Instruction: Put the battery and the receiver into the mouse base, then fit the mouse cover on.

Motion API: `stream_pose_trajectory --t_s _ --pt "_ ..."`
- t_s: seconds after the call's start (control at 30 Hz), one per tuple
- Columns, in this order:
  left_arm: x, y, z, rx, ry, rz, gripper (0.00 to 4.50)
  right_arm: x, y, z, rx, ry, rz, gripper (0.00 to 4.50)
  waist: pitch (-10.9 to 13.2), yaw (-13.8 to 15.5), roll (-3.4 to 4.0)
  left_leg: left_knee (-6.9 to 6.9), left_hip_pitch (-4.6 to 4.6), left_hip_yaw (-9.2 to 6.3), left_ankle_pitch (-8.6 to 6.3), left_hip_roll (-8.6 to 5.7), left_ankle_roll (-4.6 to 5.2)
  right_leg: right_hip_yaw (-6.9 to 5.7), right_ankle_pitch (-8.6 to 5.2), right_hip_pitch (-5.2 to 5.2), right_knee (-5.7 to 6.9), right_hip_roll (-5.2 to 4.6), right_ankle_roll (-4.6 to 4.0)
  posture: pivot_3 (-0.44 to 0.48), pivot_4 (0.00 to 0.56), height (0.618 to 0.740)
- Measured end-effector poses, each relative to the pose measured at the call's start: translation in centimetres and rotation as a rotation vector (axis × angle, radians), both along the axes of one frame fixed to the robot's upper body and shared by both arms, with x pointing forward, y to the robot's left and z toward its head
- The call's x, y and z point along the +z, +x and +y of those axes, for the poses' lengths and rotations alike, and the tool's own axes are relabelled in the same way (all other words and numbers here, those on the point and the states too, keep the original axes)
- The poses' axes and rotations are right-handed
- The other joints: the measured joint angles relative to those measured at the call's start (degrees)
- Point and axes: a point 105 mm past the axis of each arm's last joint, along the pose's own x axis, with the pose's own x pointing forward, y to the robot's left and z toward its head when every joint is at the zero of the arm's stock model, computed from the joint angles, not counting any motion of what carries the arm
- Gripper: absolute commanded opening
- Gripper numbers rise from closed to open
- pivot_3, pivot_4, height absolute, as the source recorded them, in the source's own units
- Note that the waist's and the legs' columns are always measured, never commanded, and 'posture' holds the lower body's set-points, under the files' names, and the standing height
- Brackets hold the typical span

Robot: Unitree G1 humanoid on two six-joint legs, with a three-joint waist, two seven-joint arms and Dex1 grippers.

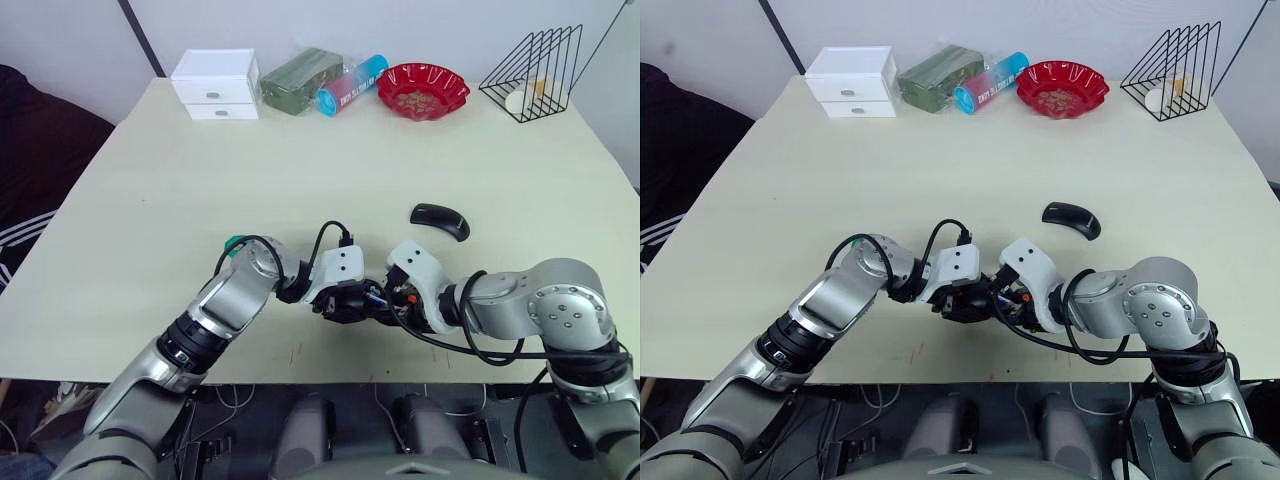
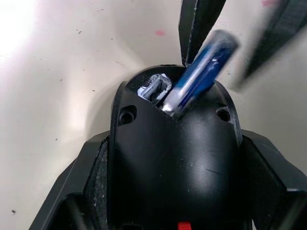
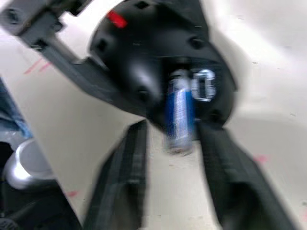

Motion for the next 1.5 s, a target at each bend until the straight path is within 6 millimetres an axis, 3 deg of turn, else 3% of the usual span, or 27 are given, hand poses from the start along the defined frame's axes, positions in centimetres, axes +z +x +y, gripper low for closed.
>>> stream_pose_trajectory --t_s 0.03,0.1,0.33,0.73,0.8,0.83,0.87,0.93,0.97,1.0,1.03,1.07,1.1,1.13,1.27,1.5 --pt "0.0 0.0 0.0 0.002 0.0 -0.002 2.96 0.0 -0.1 0.1 0.007 0.005 0.004 3.52 0.0 -0.01 0.0 0.0 0.0 -0.01 0.0 0.0 0.0 -0.01 0.0 0.0 0.0 0.0 0.0 0.0 0.15 0.74" --pt "0.0 0.1 0.0 0.005 -0.002 -0.002 2.96 -0.2 -0.1 0.1 -0.002 0.0 0.018 4.15 -0.01 -0.05 0.0 0.0 0.0 -0.01 0.0 0.01 0.0 -0.01 0.0 0.0 0.0 0.0 0.0 0.0 0.15 0.74" --pt "0.1 0.0 -0.1 0.001 -0.004 0.001 2.96 -0.5 0.4 -1.2 -0.044 -0.042 0.026 4.15 0.01 0.05 0.0 -0.01 -0.13 -0.01 -0.01 0.0 0.02 -0.04 0.0 -0.02 -0.11 -0.05 0.01 0.0 0.15 0.74" --pt "0.1 -0.1 0.0 -0.001 -0.003 0.001 2.96 1.3 -0.3 -3.8 -0.011 0.021 -0.129 4.15 0.03 -0.02 -0.02 -0.06 -0.19 -0.08 -0.02 -0.02 0.03 -0.12 -0.01 -0.02 -0.25 -0.05 0.02 0.0 0.15 0.74" --pt "0.1 -0.1 0.1 0.0 -0.001 0.001 2.96 1.8 -0.3 -3.4 0.008 0.089 -0.173 3.64 0.03 -0.06 -0.01 -0.07 -0.17 -0.09 -0.02 -0.02 0.03 -0.12 -0.01 -0.02 -0.22 -0.03 0.02 0.0 0.15 0.74" --pt "0.1 -0.1 0.0 -0.001 -0.002 0.001 2.96 1.9 -0.3 -3.3 0.016 0.104 -0.191 3.61 0.03 -0.06 -0.01 -0.07 -0.17 -0.09 -0.02 -0.02 0.03 -0.12 -0.01 -0.02 -0.21 -0.03 0.02 0.0 0.15 0.74" --pt "0.1 -0.1 0.0 0.0 -0.003 0.0 2.96 2.1 -0.2 -3.5 0.029 0.138 -0.236 2.79 0.04 -0.02 -0.04 -0.07 -0.16 -0.11 -0.02 -0.02 0.03 -0.13 -0.01 -0.01 -0.21 -0.03 0.02 0.0 0.15 0.74" --pt "0.0 -0.1 0.0 0.001 -0.004 0.001 2.96 1.5 -0.4 -3.7 0.022 0.165 -0.237 2.57 0.04 0.07 -0.11 -0.07 -0.17 -0.13 -0.02 -0.02 0.03 -0.17 -0.02 -0.01 -0.24 -0.03 0.02 0.0 0.15 0.74" --pt "0.0 -0.1 0.0 0.001 -0.003 0.002 2.96 0.8 -0.3 -3.7 0.026 0.227 -0.277 1.81 0.05 0.04 -0.1 -0.07 -0.16 -0.09 -0.02 -0.03 0.03 -0.13 -0.02 -0.01 -0.25 -0.03 0.03 0.0 0.15 0.74" --pt "0.0 -0.1 0.0 0.001 -0.004 0.002 2.96 0.5 -0.3 -3.5 0.041 0.258 -0.297 1.51 0.05 0.06 -0.1 -0.07 -0.16 -0.08 -0.02 -0.03 0.03 -0.13 -0.02 -0.01 -0.23 -0.02 0.03 0.0 0.15 0.74" --pt "0.0 -0.1 0.0 0.002 -0.004 0.001 2.96 0.2 -0.6 -3.2 0.071 0.319 -0.324 0.89 0.05 0.06 -0.1 -0.06 -0.16 -0.09 -0.02 -0.03 0.03 -0.13 -0.02 -0.01 -0.22 -0.02 0.03 0.0 0.15 0.74" --pt "0.0 -0.1 0.0 0.002 -0.004 0.001 2.96 0.1 -0.7 -3.1 0.078 0.339 -0.331 0.89 0.05 0.06 -0.1 -0.06 -0.14 -0.09 -0.02 -0.03 0.03 -0.13 -0.02 0.0 -0.22 -0.02 0.03 0.0 0.15 0.74" --pt "0.0 -0.1 0.0 0.002 -0.003 0.001 2.96 0.1 -0.9 -3.0 0.092 0.377 -0.344 0.25 0.05 0.04 -0.1 -0.05 -0.13 -0.09 -0.02 -0.03 0.03 -0.13 -0.02 0.0 -0.21 -0.01 0.03 0.0 0.15 0.74" --pt "0.1 -0.1 0.0 0.002 -0.003 0.0 2.96 0.2 -0.9 -2.9 0.106 0.41 -0.362 0.02 0.05 0.03 -0.1 -0.05 -0.12 -0.08 -0.02 -0.03 0.03 -0.12 -0.02 0.0 -0.21 -0.01 0.03 0.0 0.15 0.74" --pt "0.1 -0.1 -0.1 0.002 -0.003 0.001 2.96 0.5 -0.5 -2.5 0.147 0.476 -0.447 0.02 0.05 0.08 -0.1 -0.05 -0.1 -0.06 -0.02 -0.03 0.03 -0.1 -0.02 0.0 -0.19 0.0 0.03 0.0 0.15 0.74" --pt "0.1 -0.1 -0.1 0.003 -0.003 0.003 2.96 -1.3 0.0 -2.7 0.159 0.468 -0.469 0.02 0.05 0.17 -0.09 -0.05 -0.09 -0.04 -0.01 -0.03 0.03 -0.09 -0.02 0.0 -0.17 0.0 0.01 0.0 0.15 0.74"
